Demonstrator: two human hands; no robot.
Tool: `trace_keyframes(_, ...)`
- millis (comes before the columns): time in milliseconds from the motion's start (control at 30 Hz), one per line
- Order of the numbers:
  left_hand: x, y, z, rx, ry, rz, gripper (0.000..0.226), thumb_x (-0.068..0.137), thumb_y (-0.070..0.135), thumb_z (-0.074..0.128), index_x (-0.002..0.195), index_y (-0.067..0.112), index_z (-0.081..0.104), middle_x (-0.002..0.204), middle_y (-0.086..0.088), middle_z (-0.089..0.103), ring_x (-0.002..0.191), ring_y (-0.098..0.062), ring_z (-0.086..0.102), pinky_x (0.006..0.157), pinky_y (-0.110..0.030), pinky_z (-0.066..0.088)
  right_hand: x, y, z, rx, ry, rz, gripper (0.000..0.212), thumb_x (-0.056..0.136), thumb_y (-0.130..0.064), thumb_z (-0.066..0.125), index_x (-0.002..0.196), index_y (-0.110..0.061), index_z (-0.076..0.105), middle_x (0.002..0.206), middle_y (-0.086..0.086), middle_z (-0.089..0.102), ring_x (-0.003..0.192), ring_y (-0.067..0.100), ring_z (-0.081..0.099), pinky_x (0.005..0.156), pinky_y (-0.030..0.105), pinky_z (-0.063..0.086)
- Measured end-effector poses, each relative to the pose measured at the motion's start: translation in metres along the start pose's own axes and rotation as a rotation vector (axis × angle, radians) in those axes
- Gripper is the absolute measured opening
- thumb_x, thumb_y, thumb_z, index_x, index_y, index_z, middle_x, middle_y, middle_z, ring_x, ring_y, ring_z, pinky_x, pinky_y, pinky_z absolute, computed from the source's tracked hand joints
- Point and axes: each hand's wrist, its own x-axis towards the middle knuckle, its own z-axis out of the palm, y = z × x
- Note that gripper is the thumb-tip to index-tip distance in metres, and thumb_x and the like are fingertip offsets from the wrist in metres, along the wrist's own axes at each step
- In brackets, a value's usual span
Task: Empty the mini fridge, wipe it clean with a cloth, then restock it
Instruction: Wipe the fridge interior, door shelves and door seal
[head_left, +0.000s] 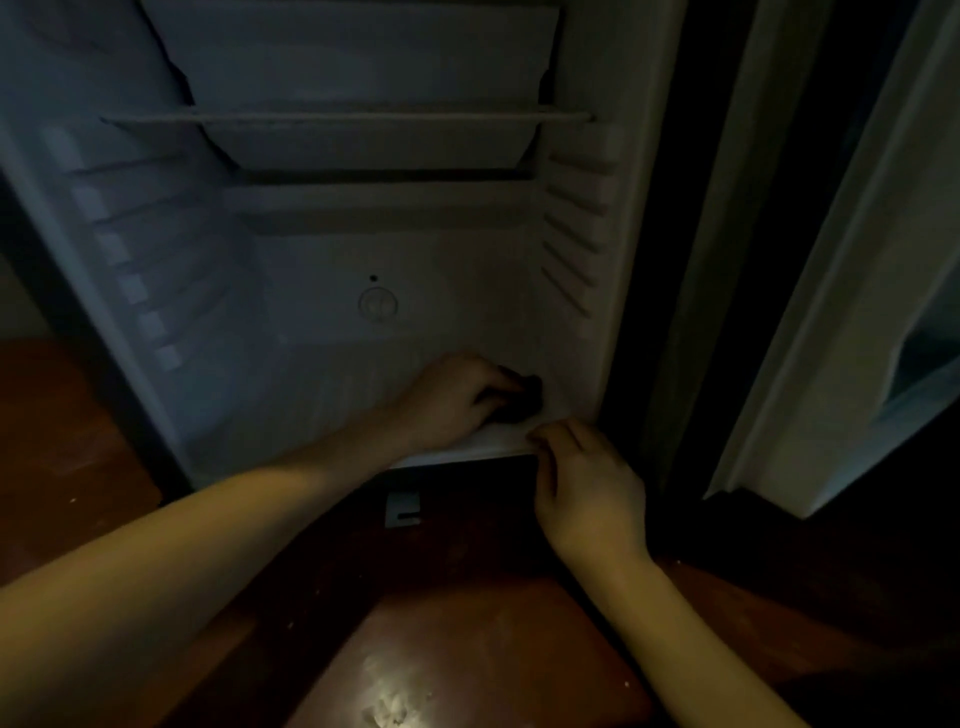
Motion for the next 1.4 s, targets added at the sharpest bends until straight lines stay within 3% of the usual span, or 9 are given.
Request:
trace_keyframes(233, 0.005, 0.016, 0.003, 0.014, -0.062, 0.031, 0.028, 0.095, 0.021, 0.057, 0.121, 0.023, 0.068, 0.125, 0.002, 0.065, 0.105, -0.013, 0.062, 0.078, -0.018, 0.042, -0.003, -0.013, 0.002, -0.012, 0.026, -0.021, 0.027, 0.074, -0.023, 0.041, 0.083, -0.014, 0.066, 0.083, 0.004, 0.064, 0.075, 0.026, 0.063, 0.05, 0.028, 0.049)
trace_keyframes(500, 0.086, -0.035, 0.023, 0.28, 0.032, -0.121, 0.037, 0.103, 0.031, 0.041, 0.12, 0.006, 0.063, 0.125, -0.018, 0.061, 0.113, -0.032, 0.056, 0.081, -0.026, 0.033, 0.0, -0.001, 0.0, -0.082, -0.108, 0.032, 0.009, 0.068, -0.024, 0.054, 0.077, -0.024, 0.056, 0.072, -0.007, 0.056, 0.063, 0.017, 0.059, 0.038, 0.022, 0.03)
trace_keyframes(667, 0.078, -0.036, 0.025, 0.144, -0.02, -0.191, 0.034, 0.101, 0.026, 0.045, 0.124, 0.01, 0.065, 0.129, -0.014, 0.061, 0.114, -0.031, 0.058, 0.088, -0.027, 0.039, 0.006, -0.005, -0.004, -0.082, -0.263, 0.087, 0.013, 0.093, -0.026, 0.045, 0.099, -0.02, 0.054, 0.1, -0.003, 0.056, 0.094, 0.018, 0.056, 0.058, 0.029, 0.041)
trace_keyframes(767, 0.036, 0.001, 0.018, 0.002, -0.039, -0.058, 0.031, 0.099, 0.016, 0.05, 0.125, 0.016, 0.065, 0.129, -0.002, 0.062, 0.111, -0.019, 0.059, 0.085, -0.015, 0.038, 0.008, -0.01, -0.008, -0.064, -0.277, 0.118, 0.017, 0.095, -0.027, 0.044, 0.105, -0.019, 0.054, 0.11, -0.001, 0.056, 0.104, 0.02, 0.054, 0.063, 0.029, 0.039)
trace_keyframes(867, -0.012, 0.032, 0.011, -0.008, -0.062, 0.12, 0.037, 0.095, 0.012, 0.053, 0.13, 0.022, 0.061, 0.129, 0.001, 0.063, 0.11, -0.015, 0.06, 0.092, -0.026, 0.046, 0.007, -0.01, -0.011, -0.062, -0.315, 0.143, 0.028, 0.094, -0.03, 0.045, 0.12, -0.022, 0.054, 0.126, -0.003, 0.054, 0.115, 0.018, 0.052, 0.072, 0.029, 0.042)
trace_keyframes(1000, -0.024, 0.014, 0.009, -0.024, -0.033, 0.146, 0.036, 0.095, 0.012, 0.054, 0.129, 0.022, 0.062, 0.131, 0.004, 0.061, 0.114, -0.009, 0.057, 0.096, -0.027, 0.046, -0.001, -0.007, -0.003, -0.069, -0.235, 0.066, 0.025, 0.088, -0.027, 0.048, 0.109, -0.019, 0.06, 0.109, 0.0, 0.061, 0.101, 0.021, 0.059, 0.064, 0.029, 0.045)
trace_keyframes(1167, 0.028, -0.051, 0.005, 0.017, 0.057, 0.006, 0.02, 0.097, 0.018, 0.057, 0.104, 0.009, 0.074, 0.093, -0.002, 0.07, 0.074, -0.011, 0.058, 0.065, -0.026, 0.043, 0.003, 0.008, 0.016, 0.024, -0.007, -0.075, 0.043, 0.074, -0.006, 0.057, 0.117, -0.009, 0.063, 0.121, 0.011, 0.061, 0.11, 0.023, 0.051, 0.091, 0.033, 0.047)
trace_keyframes(1300, 0.056, -0.072, 0.017, -0.034, 0.098, -0.137, 0.027, 0.098, 0.016, 0.054, 0.118, 0.004, 0.067, 0.125, -0.013, 0.063, 0.112, -0.028, 0.061, 0.097, -0.022, 0.041, 0.004, 0.009, 0.025, -0.041, -0.1, -0.187, 0.056, 0.073, -0.004, 0.056, 0.129, -0.006, 0.06, 0.135, 0.01, 0.058, 0.122, 0.025, 0.055, 0.103, 0.05, 0.032)
trace_keyframes(1400, 0.042, -0.052, 0.015, -0.014, 0.093, -0.116, 0.031, 0.099, 0.014, 0.051, 0.128, 0.007, 0.06, 0.134, -0.011, 0.057, 0.12, -0.024, 0.056, 0.096, -0.013, 0.032, 0.001, 0.008, 0.022, -0.057, -0.127, -0.225, 0.063, 0.068, -0.004, 0.058, 0.131, -0.006, 0.058, 0.134, 0.008, 0.058, 0.123, 0.022, 0.055, 0.102, 0.051, 0.031)
